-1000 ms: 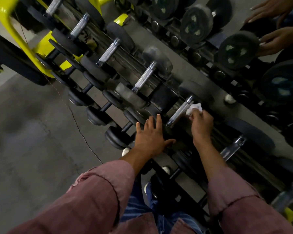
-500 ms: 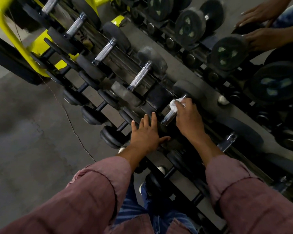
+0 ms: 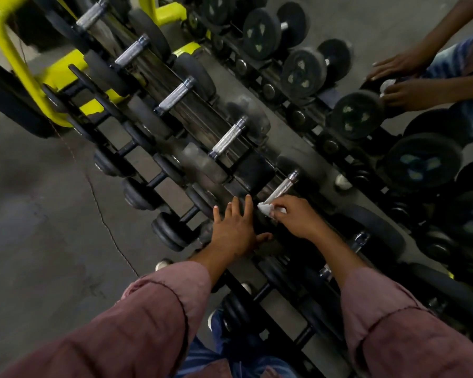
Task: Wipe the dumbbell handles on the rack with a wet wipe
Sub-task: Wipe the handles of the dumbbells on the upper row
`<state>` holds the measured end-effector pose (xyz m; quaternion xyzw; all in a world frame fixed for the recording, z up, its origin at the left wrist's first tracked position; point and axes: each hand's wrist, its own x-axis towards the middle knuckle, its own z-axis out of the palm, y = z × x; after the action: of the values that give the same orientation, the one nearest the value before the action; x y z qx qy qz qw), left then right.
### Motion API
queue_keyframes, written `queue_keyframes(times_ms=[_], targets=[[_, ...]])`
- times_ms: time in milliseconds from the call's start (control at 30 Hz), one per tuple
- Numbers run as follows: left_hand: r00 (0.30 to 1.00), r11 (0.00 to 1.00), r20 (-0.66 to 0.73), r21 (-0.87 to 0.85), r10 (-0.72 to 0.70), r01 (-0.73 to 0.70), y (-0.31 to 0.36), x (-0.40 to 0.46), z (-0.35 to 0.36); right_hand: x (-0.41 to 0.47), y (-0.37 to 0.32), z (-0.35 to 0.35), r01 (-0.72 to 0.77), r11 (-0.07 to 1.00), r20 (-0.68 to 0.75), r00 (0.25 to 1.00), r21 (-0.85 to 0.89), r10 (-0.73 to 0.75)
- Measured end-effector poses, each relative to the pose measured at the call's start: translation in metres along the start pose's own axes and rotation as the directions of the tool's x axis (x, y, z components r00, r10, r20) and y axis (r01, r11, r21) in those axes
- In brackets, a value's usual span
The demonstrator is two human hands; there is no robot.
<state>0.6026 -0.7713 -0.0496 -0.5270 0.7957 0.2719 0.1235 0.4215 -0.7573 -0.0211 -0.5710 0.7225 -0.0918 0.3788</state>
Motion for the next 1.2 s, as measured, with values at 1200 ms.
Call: queue_keyframes(times_ms=[1200], targets=[[0.978, 0.996, 0.200, -0.055, -0.056, 0.068, -0.139, 0.121, -0.141, 0.110, -0.167, 0.027, -0.218, 0.904, -0.329, 0.879, 0.367, 0.346]])
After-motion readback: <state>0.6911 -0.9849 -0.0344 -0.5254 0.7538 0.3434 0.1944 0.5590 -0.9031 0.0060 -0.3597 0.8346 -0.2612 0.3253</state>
